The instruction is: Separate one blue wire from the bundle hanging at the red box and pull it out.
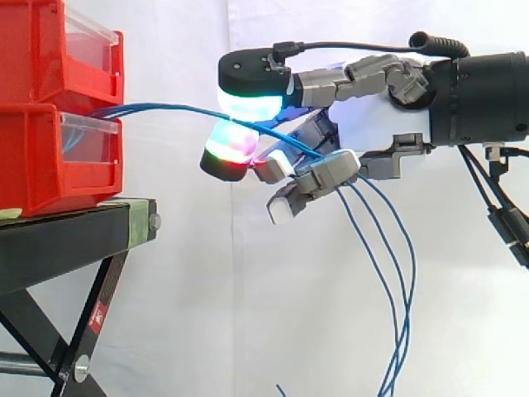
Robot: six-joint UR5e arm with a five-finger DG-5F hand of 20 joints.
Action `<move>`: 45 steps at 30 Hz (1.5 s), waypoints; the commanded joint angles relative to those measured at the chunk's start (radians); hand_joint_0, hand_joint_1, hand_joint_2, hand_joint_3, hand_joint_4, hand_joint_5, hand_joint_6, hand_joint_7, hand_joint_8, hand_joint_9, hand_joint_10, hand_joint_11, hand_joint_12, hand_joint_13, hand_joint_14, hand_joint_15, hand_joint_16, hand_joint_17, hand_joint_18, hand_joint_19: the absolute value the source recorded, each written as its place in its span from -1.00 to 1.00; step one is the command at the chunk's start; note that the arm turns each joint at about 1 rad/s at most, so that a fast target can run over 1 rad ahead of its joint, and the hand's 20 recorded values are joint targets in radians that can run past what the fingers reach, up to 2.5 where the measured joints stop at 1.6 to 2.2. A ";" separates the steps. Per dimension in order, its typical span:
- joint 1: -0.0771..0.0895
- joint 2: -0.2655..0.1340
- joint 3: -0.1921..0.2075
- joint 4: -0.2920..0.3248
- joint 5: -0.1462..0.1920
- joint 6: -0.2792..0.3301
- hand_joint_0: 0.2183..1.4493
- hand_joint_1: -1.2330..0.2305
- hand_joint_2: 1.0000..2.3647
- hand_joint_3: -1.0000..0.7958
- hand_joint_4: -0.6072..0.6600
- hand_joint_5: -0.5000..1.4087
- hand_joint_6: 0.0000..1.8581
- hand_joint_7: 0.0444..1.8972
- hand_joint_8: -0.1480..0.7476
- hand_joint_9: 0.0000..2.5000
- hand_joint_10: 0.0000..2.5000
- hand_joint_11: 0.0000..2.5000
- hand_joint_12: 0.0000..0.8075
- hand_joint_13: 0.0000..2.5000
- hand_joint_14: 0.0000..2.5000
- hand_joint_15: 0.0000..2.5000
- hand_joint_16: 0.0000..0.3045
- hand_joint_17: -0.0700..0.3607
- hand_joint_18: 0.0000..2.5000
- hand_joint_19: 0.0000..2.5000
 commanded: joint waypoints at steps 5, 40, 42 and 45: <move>0.000 0.000 0.000 -0.001 -0.001 0.000 -0.26 -0.35 -0.96 -0.12 0.39 -0.73 -0.08 0.12 0.21 -0.11 -0.98 -0.04 -0.22 0.18 -0.85 0.25 -0.65 -0.12 -0.41 -0.35; 0.000 0.000 0.000 0.002 0.002 0.000 -0.06 -0.58 -0.97 -0.23 0.10 -0.77 -0.13 0.17 0.01 -0.42 -0.98 -0.18 -0.27 0.03 -0.77 0.21 -0.66 -0.13 -0.53 -0.37; 0.000 0.000 0.000 0.000 0.002 0.000 -0.06 -0.58 -0.97 -0.23 0.09 -0.78 -0.13 0.17 0.00 -0.44 -0.98 -0.18 -0.27 0.02 -0.77 0.21 -0.66 -0.13 -0.53 -0.37; 0.000 0.000 0.000 -0.001 0.000 -0.002 -0.05 -0.59 -0.97 -0.23 0.09 -0.78 -0.13 0.16 0.00 -0.44 -0.98 -0.18 -0.26 0.02 -0.74 0.19 -0.66 -0.13 -0.53 -0.37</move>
